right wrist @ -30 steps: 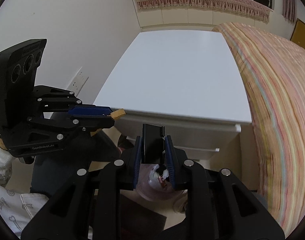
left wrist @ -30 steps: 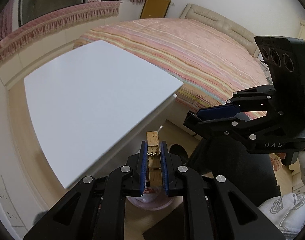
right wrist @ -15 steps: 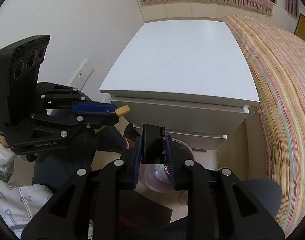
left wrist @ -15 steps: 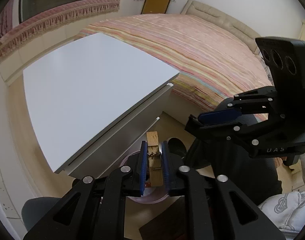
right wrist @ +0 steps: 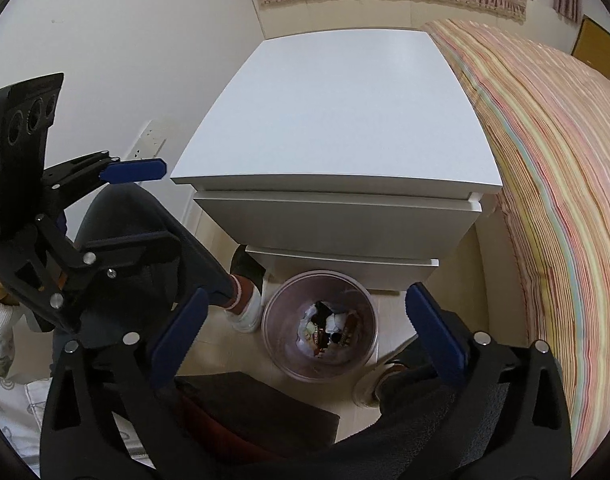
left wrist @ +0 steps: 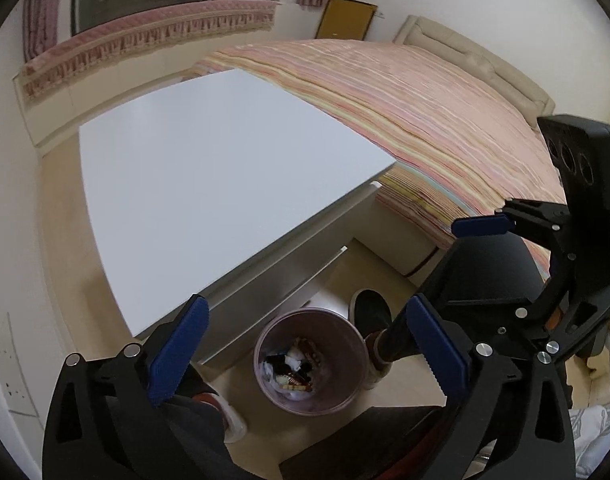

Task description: Collect trash

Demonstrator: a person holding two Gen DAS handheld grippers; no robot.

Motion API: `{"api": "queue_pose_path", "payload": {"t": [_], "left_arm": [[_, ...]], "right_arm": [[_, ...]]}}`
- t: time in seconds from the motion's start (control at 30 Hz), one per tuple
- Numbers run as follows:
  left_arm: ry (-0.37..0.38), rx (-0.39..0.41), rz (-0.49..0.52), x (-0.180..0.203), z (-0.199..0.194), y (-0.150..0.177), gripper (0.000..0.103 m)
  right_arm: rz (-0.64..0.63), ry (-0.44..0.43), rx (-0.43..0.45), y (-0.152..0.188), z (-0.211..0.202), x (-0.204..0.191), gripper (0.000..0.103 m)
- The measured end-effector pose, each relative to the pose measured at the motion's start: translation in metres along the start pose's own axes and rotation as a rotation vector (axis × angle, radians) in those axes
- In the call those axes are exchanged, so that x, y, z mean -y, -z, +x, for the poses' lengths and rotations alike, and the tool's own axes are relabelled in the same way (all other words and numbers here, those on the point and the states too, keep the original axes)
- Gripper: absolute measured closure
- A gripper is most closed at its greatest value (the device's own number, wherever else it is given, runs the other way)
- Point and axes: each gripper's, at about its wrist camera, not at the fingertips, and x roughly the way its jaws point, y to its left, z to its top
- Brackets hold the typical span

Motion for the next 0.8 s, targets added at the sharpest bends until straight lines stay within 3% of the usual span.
{"api": "queue_pose_path", "payload": {"t": [0.37, 0.8], "left_arm": [[-0.023, 0.015, -0.033, -0.008, -0.009, -0.005, 0.008], [-0.128, 0.131, -0.023, -0.029, -0.042, -0.057, 0.007]], "right_arm": [[0.021, -0.002, 0.034, -0.012, -0.006, 0.005, 0.003], [0.006, 0.038, 0.189, -0.085, -0.044, 0.013, 0.003]]}}
